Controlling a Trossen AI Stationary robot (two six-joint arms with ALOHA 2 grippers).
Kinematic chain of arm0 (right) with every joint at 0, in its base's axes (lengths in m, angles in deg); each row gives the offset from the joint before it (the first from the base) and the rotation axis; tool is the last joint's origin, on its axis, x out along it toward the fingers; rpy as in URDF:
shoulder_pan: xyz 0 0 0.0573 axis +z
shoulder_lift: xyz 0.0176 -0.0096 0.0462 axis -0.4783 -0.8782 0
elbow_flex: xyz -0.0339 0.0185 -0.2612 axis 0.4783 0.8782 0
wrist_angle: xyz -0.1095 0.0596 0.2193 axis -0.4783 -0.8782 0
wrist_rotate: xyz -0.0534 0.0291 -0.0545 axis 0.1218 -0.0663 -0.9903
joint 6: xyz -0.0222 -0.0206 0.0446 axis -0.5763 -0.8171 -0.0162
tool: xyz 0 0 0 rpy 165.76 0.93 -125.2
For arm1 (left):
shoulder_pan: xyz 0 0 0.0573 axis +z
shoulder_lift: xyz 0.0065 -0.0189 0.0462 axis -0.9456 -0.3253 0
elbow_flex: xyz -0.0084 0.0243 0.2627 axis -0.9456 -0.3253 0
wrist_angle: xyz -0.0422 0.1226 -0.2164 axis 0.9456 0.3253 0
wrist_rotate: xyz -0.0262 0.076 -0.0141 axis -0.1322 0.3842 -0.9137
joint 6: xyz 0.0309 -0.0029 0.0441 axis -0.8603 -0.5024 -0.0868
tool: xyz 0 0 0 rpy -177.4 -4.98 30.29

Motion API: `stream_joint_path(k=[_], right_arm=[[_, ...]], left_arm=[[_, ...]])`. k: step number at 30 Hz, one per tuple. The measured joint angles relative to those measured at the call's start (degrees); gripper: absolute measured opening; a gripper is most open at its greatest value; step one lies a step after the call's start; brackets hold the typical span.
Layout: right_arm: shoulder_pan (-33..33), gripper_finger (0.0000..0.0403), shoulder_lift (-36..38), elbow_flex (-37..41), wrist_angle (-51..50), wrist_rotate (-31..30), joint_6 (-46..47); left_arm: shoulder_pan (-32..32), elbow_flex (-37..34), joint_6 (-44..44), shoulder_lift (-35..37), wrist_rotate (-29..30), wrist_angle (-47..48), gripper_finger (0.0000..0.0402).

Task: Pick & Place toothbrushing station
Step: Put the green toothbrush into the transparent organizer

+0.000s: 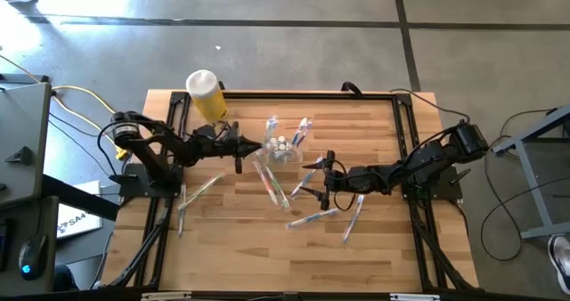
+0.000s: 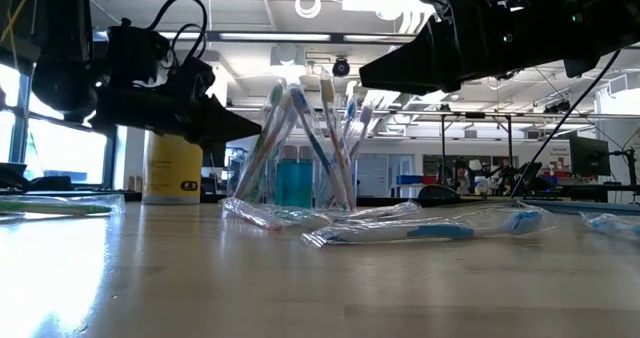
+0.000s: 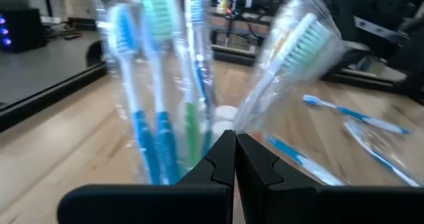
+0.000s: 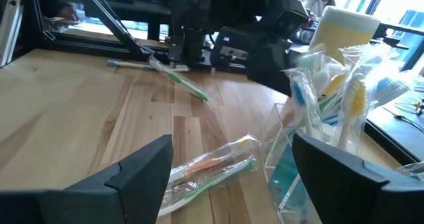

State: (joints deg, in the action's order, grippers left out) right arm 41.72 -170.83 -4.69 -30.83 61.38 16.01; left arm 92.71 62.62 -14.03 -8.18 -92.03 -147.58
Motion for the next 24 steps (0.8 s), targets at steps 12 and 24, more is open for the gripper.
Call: stream_joint_path(k=[12,24], right_arm=[[0.0,0.0301,0.0,0.0,0.9,0.0,0.5],[0.0,0.0301,0.0,0.0,-1.0,0.0,1.8]], left_arm=[[-1.2,0.1,2.3,0.1,6.0,3.7,0.0],[-1.1,0.0,5.9,0.3,9.9,4.8,0.0044]])
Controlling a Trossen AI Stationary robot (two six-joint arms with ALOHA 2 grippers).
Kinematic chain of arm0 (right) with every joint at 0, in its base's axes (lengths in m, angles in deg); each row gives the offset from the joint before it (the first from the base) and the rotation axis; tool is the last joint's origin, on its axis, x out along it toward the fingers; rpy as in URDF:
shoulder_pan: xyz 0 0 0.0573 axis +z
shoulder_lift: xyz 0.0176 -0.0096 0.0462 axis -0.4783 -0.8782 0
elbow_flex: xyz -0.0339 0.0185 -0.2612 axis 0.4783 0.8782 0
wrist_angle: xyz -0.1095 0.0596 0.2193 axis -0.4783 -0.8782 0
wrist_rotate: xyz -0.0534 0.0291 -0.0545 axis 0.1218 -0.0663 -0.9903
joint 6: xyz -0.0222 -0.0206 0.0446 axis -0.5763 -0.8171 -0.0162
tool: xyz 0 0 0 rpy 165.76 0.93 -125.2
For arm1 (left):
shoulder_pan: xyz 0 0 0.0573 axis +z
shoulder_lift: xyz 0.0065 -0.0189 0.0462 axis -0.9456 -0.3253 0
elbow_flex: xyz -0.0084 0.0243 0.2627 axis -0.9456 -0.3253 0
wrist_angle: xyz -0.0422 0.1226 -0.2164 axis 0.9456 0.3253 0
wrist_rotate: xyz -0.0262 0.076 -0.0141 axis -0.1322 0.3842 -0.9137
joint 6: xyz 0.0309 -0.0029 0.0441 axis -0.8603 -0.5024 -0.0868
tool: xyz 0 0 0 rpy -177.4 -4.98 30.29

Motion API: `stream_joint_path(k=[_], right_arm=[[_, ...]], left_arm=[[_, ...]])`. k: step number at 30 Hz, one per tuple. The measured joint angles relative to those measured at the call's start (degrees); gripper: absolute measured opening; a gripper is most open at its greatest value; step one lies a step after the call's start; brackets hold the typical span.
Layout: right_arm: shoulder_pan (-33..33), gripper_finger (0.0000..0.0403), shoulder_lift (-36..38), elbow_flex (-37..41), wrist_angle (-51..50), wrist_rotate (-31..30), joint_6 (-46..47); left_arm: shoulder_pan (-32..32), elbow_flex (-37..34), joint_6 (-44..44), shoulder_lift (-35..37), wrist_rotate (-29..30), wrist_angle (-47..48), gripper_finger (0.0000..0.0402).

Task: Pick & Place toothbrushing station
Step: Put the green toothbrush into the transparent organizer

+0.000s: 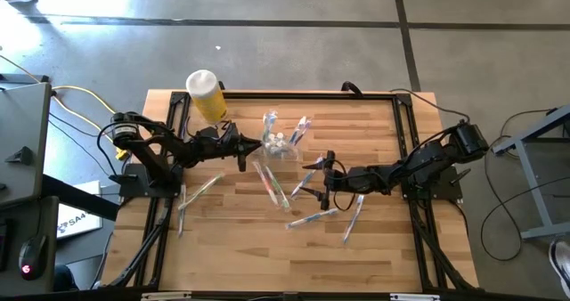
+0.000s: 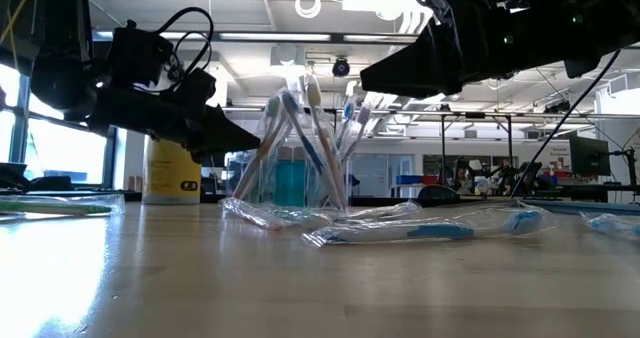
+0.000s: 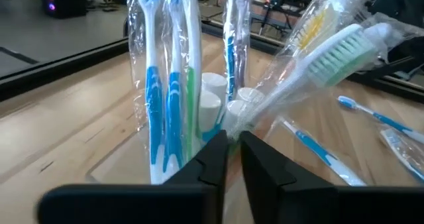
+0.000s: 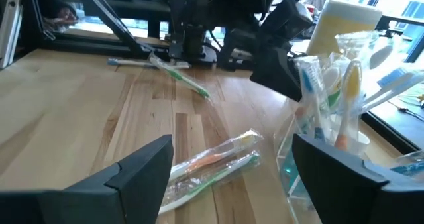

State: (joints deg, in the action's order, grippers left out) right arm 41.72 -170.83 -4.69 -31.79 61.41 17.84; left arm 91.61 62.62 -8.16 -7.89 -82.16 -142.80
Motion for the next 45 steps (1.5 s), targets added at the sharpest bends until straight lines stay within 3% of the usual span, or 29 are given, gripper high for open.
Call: stream_joint_path(k=[7,12,19,31,35,45], right_arm=[[0.0,0.0301,0.0,0.0,-4.6,-1.8,0.0],[0.0,0.0301,0.9,0.0,-10.3,-5.0,1.1],[-1.3,0.0301,7.4,0.0,-23.6,-5.3,12.4],[-1.3,0.0301,8.2,0.0,-26.9,-4.9,15.3],[-1.3,0.0301,8.2,0.0,-27.1,-4.9,15.3],[-1.3,0.0301,8.2,0.0,-27.9,-3.2,15.1]], left_arm=[[0.0,0.0,-0.1,0.0,-0.3,0.0,0.0145],[0.0,0.0,-3.8,0.0,-0.3,-0.4,0.0181],[0.0,0.0,-3.9,0.4,-0.5,-1.1,0.0184],[0.0,0.0,-3.2,3.8,-2.7,0.8,0.0184],[0.0,0.0,-2.3,7.2,-3.7,2.2,0.0184],[0.0,0.0,-3.6,20.9,-3.5,17.7,0.0184]])
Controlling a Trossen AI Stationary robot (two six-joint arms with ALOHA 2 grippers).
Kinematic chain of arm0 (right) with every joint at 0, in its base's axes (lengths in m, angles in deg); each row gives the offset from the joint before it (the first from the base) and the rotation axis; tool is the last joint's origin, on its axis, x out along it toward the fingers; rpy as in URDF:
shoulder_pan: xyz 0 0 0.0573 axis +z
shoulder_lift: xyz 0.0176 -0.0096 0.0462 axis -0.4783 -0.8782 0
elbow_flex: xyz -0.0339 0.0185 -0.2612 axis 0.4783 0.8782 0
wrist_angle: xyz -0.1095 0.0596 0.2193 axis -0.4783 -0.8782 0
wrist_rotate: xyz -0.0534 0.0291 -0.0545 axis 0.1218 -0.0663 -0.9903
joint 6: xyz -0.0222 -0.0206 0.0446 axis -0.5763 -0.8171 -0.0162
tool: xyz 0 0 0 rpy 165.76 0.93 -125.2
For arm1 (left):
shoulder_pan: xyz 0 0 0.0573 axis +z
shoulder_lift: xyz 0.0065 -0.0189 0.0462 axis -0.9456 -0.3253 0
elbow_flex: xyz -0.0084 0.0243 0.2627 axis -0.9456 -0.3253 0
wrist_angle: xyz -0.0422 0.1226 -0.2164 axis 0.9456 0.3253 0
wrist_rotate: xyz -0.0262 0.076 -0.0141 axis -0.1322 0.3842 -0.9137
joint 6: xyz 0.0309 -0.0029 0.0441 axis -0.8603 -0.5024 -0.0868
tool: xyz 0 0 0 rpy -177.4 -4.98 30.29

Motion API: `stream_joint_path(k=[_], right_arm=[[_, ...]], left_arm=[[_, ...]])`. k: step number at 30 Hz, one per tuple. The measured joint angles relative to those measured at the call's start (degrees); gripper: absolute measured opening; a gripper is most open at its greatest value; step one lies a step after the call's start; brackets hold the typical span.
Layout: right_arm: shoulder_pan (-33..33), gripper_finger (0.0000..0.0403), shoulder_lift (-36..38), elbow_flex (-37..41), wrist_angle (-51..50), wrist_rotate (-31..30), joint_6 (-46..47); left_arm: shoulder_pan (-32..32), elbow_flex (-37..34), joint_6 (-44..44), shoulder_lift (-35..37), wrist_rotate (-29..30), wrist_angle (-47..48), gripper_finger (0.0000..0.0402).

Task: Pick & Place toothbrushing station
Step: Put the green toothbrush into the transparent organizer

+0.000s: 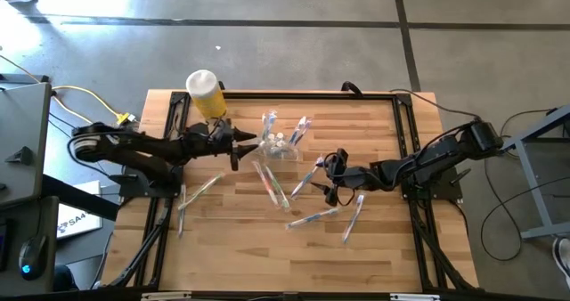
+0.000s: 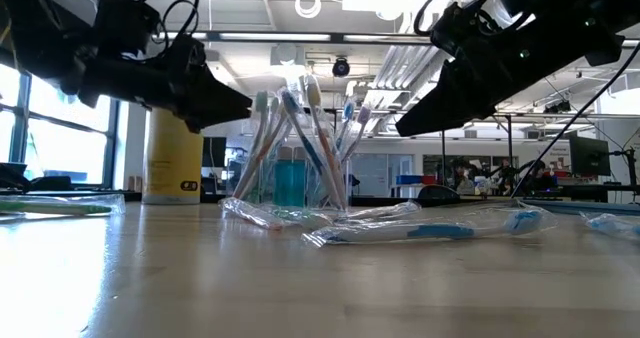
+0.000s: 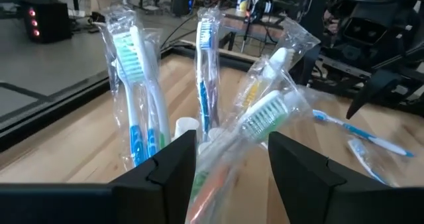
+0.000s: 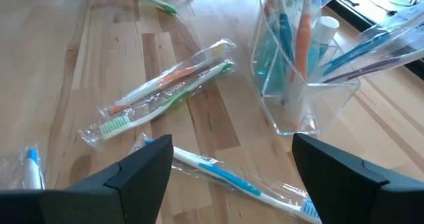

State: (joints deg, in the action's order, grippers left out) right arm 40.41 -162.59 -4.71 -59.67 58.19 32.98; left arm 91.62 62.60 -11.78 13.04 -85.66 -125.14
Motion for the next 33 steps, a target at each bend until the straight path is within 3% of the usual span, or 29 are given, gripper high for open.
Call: stream_joint_path(k=[5,8,15,19,23,27,33], right_arm=[[0.0,0.0301,0.0,0.0,0.0,0.0,-0.1],[0.0,0.0301,0.0,0.0,-0.1,0.0,-0.5],[-0.4,0.0301,0.0,0.0,-0.5,0.1,-1.6],[-0.9,0.0301,0.0,0.0,-0.8,0.6,-1.5],[-1.5,0.0301,0.0,0.0,-0.8,1.8,-1.4],[-1.5,0.0301,0.0,0.0,-0.8,2.8,-1.4],[-1.5,0.0301,0.0,0.0,-0.9,3.6,0.0]], left_arm=[[-0.5,0.1,-0.3,9.1,-0.2,12.1,0.0184],[-4.1,3.3,-4.0,14.5,-0.7,29.5,0.0184],[-21.3,18.4,-3.2,19.7,13.8,70.2,0.0184],[-30.0,26.6,9.3,18.1,18.6,91.9,0.0184],[-34.0,28.5,26.9,15.9,18.5,105.5,0.0184],[-35.7,28.2,39.6,13.5,11.9,113.5,0.0184],[-37.7,28.2,55.5,9.8,2.4,116.9,0.0184]])
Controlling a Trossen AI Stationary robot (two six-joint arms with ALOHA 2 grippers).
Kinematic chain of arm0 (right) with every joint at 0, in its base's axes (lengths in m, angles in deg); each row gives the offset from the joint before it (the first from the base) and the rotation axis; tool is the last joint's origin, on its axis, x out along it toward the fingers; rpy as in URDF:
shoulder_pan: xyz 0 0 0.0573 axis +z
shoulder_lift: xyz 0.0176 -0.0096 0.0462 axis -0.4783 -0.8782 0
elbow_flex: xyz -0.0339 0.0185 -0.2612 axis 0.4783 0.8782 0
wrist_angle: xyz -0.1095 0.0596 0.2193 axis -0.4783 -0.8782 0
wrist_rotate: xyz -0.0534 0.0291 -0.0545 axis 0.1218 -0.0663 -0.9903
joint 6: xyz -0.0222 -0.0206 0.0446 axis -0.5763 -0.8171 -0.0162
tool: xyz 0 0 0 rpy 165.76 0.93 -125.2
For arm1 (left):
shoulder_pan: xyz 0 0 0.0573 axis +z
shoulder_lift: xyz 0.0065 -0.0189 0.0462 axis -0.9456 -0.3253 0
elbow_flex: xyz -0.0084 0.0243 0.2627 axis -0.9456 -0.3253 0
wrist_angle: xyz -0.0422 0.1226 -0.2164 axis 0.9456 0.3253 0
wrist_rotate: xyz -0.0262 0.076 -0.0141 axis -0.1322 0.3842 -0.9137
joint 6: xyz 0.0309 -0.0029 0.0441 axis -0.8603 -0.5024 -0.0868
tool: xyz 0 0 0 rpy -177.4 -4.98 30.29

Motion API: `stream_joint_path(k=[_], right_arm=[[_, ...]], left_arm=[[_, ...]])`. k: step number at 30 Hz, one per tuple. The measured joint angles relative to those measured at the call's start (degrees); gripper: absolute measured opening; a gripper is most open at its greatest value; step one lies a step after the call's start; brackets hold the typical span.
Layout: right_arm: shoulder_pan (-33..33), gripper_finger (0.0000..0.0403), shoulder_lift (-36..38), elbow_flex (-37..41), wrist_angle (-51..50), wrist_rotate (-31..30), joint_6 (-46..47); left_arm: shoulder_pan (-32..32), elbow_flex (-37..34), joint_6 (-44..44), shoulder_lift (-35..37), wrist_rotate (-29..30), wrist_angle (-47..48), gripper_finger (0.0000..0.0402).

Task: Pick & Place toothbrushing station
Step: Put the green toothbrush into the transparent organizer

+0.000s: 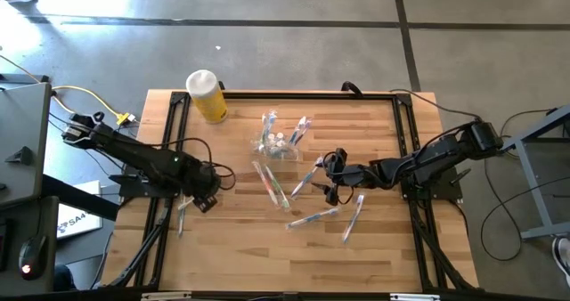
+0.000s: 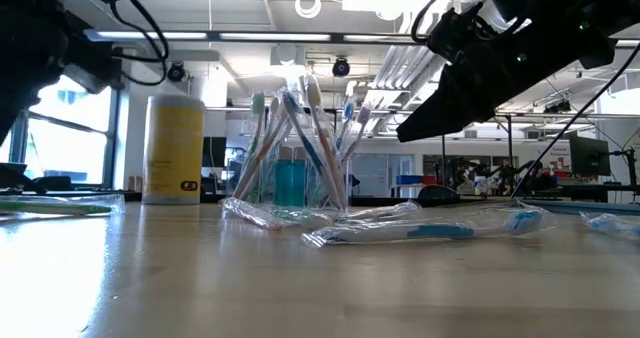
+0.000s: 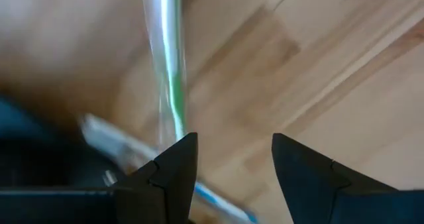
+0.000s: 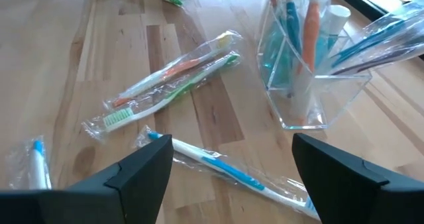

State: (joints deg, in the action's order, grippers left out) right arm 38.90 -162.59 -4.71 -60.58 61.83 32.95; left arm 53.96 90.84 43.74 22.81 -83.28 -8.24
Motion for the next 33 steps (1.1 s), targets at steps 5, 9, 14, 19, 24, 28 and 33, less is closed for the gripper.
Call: stream_joint_path(k=[5,9,14,19,24,28,33], right_arm=[[0.0,0.0301,0.0,0.0,0.0,0.7,0.1],[0.0,0.0301,0.0,0.0,0.0,0.8,0.1],[0.0,0.0301,0.0,0.0,0.1,0.9,0.1],[0.0,0.0301,0.0,0.0,0.1,0.9,1.3],[0.1,0.0301,0.0,0.0,0.0,1.1,1.4],[0.1,0.0301,0.0,0.0,0.0,1.1,1.4],[0.1,0.0301,0.0,0.0,0.1,1.1,1.8]], left_arm=[[-0.7,0.0,11.0,-2.6,-5.8,2.0,0.0184],[-1.9,0.0,11.8,-4.5,-4.6,5.9,0.0184],[-1.7,0.0,10.1,-6.9,-1.4,6.0,0.0184],[-1.7,-0.1,6.4,-10.8,-1.5,5.3,0.0184],[-1.7,-0.1,4.6,-15.6,-1.3,4.5,0.0184],[-1.7,-0.1,4.2,-19.1,-1.3,2.7,0.0184],[-1.7,-0.9,1.9,-22.7,-2.1,-2.5,0.0184]])
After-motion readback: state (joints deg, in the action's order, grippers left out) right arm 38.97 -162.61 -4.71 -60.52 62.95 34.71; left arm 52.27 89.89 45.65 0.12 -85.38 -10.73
